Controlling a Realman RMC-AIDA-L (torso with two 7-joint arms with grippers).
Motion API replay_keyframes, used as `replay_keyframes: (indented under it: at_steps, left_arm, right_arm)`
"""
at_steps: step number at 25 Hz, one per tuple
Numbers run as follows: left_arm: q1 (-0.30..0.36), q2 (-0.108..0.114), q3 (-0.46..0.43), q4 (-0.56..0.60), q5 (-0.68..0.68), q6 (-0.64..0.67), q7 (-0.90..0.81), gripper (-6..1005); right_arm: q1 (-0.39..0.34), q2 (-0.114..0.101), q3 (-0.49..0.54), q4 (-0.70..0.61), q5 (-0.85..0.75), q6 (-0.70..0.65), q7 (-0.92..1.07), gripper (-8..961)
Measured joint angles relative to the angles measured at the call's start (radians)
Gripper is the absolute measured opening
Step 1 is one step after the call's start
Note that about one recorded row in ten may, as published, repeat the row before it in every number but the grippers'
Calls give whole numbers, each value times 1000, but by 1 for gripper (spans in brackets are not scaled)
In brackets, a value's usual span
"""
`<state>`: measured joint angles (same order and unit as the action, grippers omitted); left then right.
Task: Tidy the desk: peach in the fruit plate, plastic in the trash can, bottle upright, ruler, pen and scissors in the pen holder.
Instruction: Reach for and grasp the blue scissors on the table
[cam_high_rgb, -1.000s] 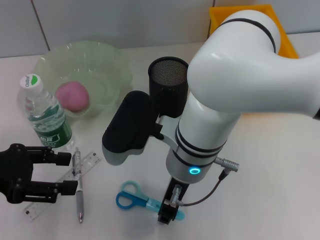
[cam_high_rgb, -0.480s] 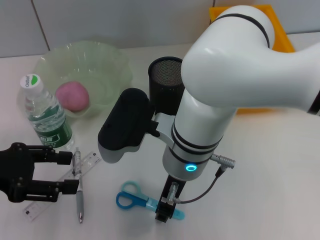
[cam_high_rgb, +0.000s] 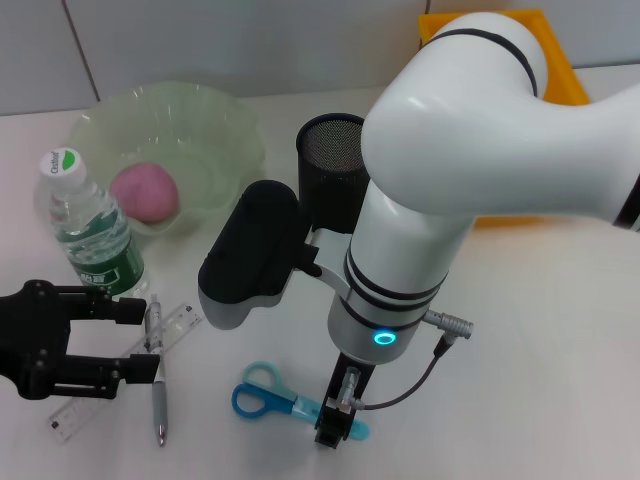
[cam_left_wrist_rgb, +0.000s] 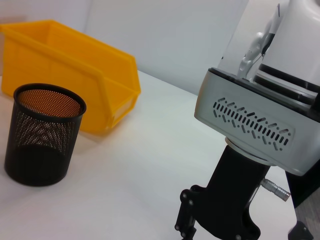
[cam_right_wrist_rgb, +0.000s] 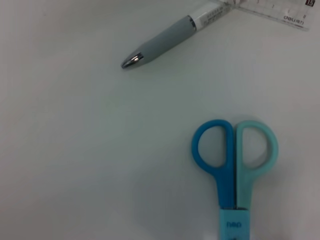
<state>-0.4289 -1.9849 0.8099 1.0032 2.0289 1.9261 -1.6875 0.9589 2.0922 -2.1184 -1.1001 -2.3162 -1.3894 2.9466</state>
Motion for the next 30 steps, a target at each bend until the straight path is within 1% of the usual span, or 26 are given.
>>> replay_keyframes:
  at_steps: [11,30]
  left_arm:
    - [-2,0,0,0,1,0,0,755]
    - [-4,-2,0,0,0,0,0,754]
  right_arm:
    - [0,0,-9,2,-1,-3,-2,392]
    - [-1,0,-14,3,1,-11,-3,290]
